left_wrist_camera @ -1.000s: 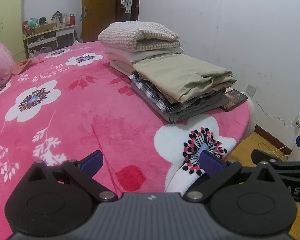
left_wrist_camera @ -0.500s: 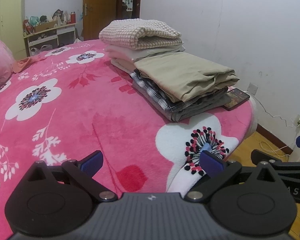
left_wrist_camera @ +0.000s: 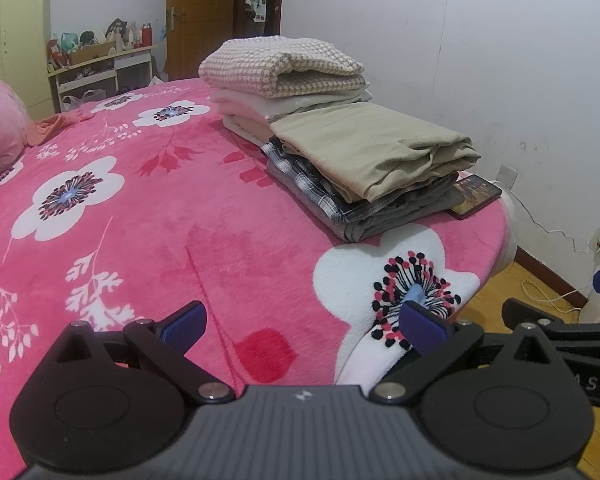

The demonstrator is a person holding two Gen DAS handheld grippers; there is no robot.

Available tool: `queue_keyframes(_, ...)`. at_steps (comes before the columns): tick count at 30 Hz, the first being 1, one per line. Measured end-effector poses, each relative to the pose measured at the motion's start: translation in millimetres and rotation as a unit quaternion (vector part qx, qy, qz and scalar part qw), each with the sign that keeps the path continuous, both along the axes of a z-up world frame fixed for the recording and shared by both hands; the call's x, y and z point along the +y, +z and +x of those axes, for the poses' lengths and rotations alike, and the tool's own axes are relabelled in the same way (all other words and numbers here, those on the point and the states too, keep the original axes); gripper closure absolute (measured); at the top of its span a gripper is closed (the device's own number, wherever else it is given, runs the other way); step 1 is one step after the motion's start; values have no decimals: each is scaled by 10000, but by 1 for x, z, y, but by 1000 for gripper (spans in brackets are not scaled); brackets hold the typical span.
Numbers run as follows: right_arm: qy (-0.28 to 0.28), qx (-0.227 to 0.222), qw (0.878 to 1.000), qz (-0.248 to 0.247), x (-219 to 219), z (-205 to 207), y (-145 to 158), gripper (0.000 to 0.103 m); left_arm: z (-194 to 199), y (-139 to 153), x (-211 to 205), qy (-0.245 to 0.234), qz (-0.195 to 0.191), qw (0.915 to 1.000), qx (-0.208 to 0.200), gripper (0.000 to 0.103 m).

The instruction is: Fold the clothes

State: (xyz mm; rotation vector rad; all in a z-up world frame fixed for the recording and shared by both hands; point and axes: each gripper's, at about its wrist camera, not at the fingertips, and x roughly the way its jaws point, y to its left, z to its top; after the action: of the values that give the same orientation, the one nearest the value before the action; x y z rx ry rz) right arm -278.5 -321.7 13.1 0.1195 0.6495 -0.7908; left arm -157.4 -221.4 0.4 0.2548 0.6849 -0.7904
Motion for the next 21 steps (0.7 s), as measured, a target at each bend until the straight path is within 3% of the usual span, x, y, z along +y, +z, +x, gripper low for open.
queue_keyframes(21, -12, 23, 10000, -1, 2, -1, 0, 1, 1, -3, 0, 29, 15, 10000, 36, 0)
